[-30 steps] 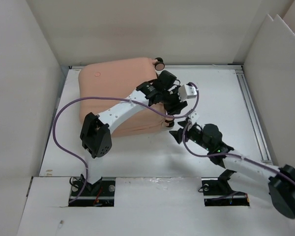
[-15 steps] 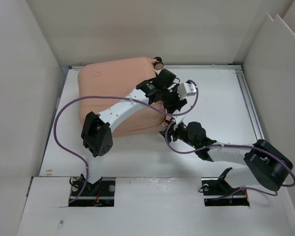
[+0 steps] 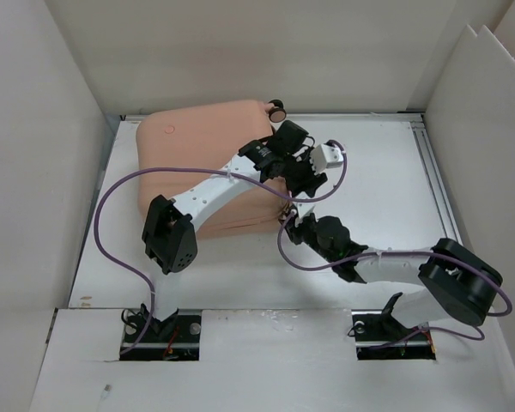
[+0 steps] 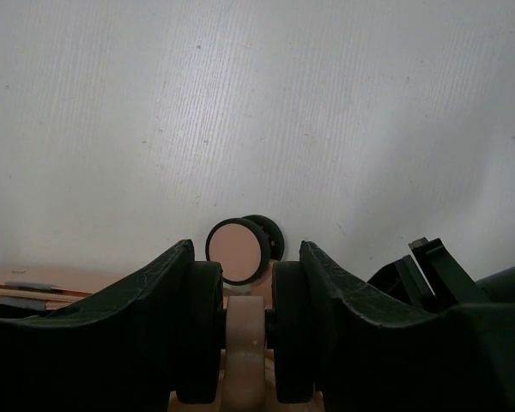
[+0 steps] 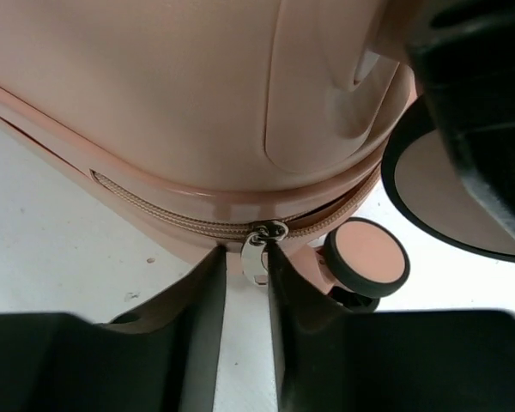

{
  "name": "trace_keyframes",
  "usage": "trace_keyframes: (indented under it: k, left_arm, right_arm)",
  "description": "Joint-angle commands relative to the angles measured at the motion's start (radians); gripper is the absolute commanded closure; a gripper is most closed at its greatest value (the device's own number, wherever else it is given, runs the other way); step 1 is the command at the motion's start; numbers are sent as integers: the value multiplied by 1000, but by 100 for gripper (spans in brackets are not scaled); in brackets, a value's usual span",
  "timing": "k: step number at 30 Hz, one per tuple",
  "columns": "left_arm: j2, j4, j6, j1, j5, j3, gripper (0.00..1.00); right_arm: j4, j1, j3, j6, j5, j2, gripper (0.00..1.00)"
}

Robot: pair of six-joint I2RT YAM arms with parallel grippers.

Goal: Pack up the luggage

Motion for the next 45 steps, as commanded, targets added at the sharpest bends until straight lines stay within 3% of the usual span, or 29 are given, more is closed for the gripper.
trace_keyframes:
  k: [1,5,12,13,14,15,16,19,21,28,34,38,40,42,45]
  left_arm:
    - [-44,45,-21,-1,23,62,100]
    - [-44,45,-21,-1,14,53,100]
    - [-53,45,-12,-1,14,53,100]
    - [-53,45,-12,-1,14,53,100]
    - [-63,45,-12,-1,14,53,100]
    - [-63,45,-12,-1,14,53,100]
    - [-63,45,-12,-1,14,53,100]
    - [-63,45,-12,-1,14,53,100]
    - [-63,45,-12,-1,14,53,100]
    - [-63,45,-12,-1,14,53,100]
    - [-63,36,-12,-1,14,53,100]
    - [-63,36,-12,-1,14,53,100]
    - [-63,36,-12,-1,14,53,100]
    - [-63,36,-12,-1,14,53,100]
    - [-63,36,-12,-1,14,53,100]
  right_arm:
    - [55,-11,47,-5,-27,17,72]
    - [71,-21,57,4,-50,28,100]
    - [70,-21,21,28,5,-2,100]
    - [58,-21,21,28,5,-2,99]
    - [44,-21,21,28,16,-2,93]
    - [12,-21,21,28,16,-2,70]
    - [-2,-21,32,28,16,-2,61]
    - [-27,-21,60,28,-12,11,51]
    - [-42,-8,84,28,4,33,53]
    - [-84,12,115,38,113,33,89]
    - [-194,12,101,117,215,-27,96]
    - [-203,12,90,162,206,-51,90]
    - [-225,12,90,171,206,-51,74]
    - [-235,12,103,171,206,-42,67]
    - [-260,12,126,171,232,-42,67]
